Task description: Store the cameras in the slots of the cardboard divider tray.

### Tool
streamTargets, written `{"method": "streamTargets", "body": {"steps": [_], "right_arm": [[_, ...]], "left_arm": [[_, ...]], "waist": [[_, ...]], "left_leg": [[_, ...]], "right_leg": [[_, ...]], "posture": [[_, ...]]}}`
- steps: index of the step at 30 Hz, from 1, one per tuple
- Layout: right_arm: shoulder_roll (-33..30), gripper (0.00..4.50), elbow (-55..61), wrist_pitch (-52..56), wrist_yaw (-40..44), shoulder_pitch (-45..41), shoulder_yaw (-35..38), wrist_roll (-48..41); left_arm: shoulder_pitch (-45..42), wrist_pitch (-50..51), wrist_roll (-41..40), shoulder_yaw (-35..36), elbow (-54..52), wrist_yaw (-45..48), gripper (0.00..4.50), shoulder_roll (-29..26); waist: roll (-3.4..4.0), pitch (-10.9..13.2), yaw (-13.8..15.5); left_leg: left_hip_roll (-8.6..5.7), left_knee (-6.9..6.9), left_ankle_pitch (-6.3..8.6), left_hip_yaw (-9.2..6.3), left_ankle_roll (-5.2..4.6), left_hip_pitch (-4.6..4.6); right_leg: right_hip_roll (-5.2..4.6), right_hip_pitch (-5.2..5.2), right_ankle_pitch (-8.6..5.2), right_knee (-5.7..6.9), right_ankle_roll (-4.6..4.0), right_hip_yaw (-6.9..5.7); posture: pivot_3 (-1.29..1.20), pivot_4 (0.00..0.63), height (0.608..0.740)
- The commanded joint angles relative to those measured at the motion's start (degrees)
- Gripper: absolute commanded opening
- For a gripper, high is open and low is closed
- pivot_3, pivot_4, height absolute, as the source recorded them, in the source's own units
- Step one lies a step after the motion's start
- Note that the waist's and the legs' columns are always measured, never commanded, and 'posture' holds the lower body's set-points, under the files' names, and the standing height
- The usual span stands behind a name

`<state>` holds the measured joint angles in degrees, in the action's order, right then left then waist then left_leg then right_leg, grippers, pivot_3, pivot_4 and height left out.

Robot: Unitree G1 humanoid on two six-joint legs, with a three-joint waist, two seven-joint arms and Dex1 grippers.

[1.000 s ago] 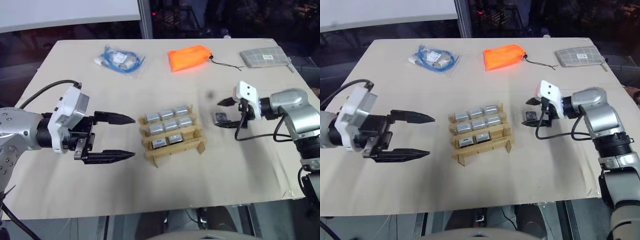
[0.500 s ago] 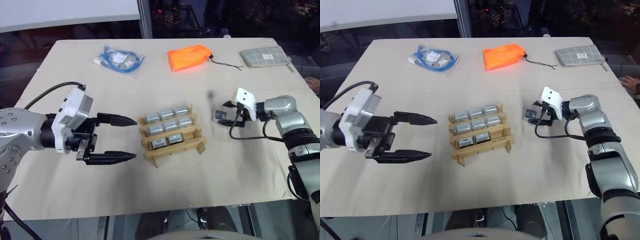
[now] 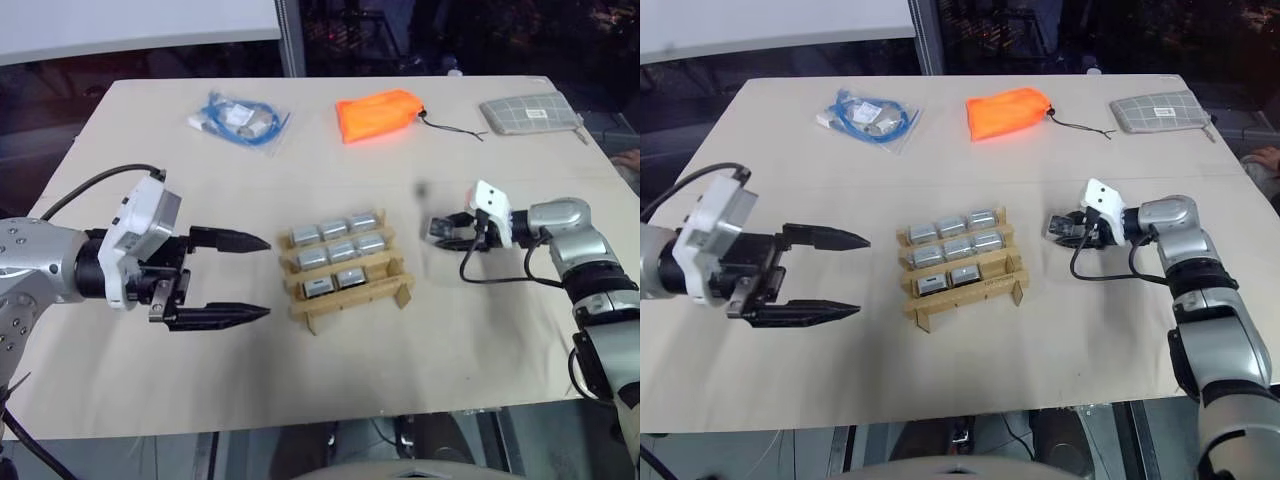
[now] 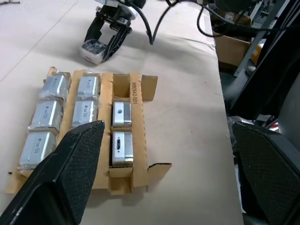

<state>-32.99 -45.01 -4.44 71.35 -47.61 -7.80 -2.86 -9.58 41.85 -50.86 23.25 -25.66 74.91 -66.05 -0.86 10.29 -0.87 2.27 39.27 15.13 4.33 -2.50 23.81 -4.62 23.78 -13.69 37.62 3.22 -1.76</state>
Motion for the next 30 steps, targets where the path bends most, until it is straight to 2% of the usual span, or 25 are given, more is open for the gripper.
{"method": "streamTargets", "body": {"steps": [1, 6, 9, 11, 17, 28, 29, 30], "right_arm": [[1.48, 1.96, 11.24, -5.49, -6.37, 3.56, 4.07, -2.43], [7.61, 1.96, 32.11, -8.43, -14.43, 13.09, 3.36, -3.14], [10.17, 1.96, 40.94, -8.71, -17.96, 15.78, 0.85, -0.87], [11.67, 1.96, 44.68, -8.66, -20.34, 15.96, -0.30, 0.18], [13.14, 1.96, 50.81, -11.23, -23.82, 17.10, -4.60, 4.35], [12.85, 1.96, 51.13, -15.72, -26.70, 17.19, -8.82, 9.03], [12.80, 1.96, 50.97, -15.91, -26.87, 17.13, -8.90, 9.14], [12.71, 1.96, 50.78, -16.08, -26.99, 17.02, -8.97, 9.24]], "left_arm": [[-3.90, 3.47, -1.80, -3.94, 1.43, -6.26, 4.50, 3.02], [-11.69, 13.48, -6.94, -10.92, 3.61, -21.52, 4.50, 14.82], [-15.66, 18.10, -9.57, -13.31, 5.45, -28.26, 4.50, 21.22], [-17.54, 19.97, -9.95, -14.44, 6.59, -30.29, 4.50, 23.51], [-21.33, 21.46, -9.05, -15.84, 10.22, -32.41, 4.50, 26.53], [-23.90, 24.41, -12.63, -14.18, 12.90, -34.76, 4.50, 29.41], [-23.69, 24.60, -12.58, -14.23, 12.80, -34.89, 3.98, 29.40], [-23.54, 24.79, -12.72, -14.14, 12.77, -35.08, 3.69, 29.43]], "waist": [[0.00, 0.00, 0.05], [-0.01, -0.01, 0.12], [-0.03, -0.01, 0.20], [-0.03, -0.01, 0.16], [-0.04, -0.02, 0.13], [-0.05, -0.02, 0.13], [-0.04, -0.02, 0.12], [-0.05, -0.02, 0.12]], "left_leg": [[0.00, 0.00, 0.00, -0.02, 0.00, 0.00], [0.02, 0.05, -0.01, -0.07, 0.01, 0.01], [-0.01, 0.09, -0.01, -0.07, 0.01, 0.02], [-0.02, 0.14, -0.01, -0.08, 0.01, 0.00], [-0.04, 0.13, -0.02, -0.09, 0.04, -0.06], [-0.04, 0.14, -0.03, -0.10, 0.04, -0.05], [-0.04, 0.14, -0.03, -0.10, 0.04, -0.06], [-0.04, 0.14, -0.03, -0.10, 0.04, -0.06]], "right_leg": [[0.00, 0.00, 0.00, 0.00, 0.00, 0.00], [-0.01, -0.02, 0.01, 0.11, 0.01, -0.01], [-0.06, -0.02, 0.01, 0.13, 0.02, -0.01], [-0.06, -0.03, 0.01, 0.19, 0.02, -0.01], [-0.03, -0.04, 0.01, 0.22, 0.01, -0.01], [-0.04, -0.05, 0.01, 0.20, 0.01, -0.02], [-0.04, -0.05, 0.01, 0.20, 0.01, -0.02], [-0.04, -0.05, 0.01, 0.20, 0.01, -0.02]], "posture": [[0.00, 0.150, 0.740], [0.00, 0.150, 0.740], [0.00, 0.150, 0.740], [0.00, 0.150, 0.740], [0.00, 0.150, 0.740], [0.00, 0.150, 0.740], [0.00, 0.150, 0.740], [0.00, 0.150, 0.740]]}}
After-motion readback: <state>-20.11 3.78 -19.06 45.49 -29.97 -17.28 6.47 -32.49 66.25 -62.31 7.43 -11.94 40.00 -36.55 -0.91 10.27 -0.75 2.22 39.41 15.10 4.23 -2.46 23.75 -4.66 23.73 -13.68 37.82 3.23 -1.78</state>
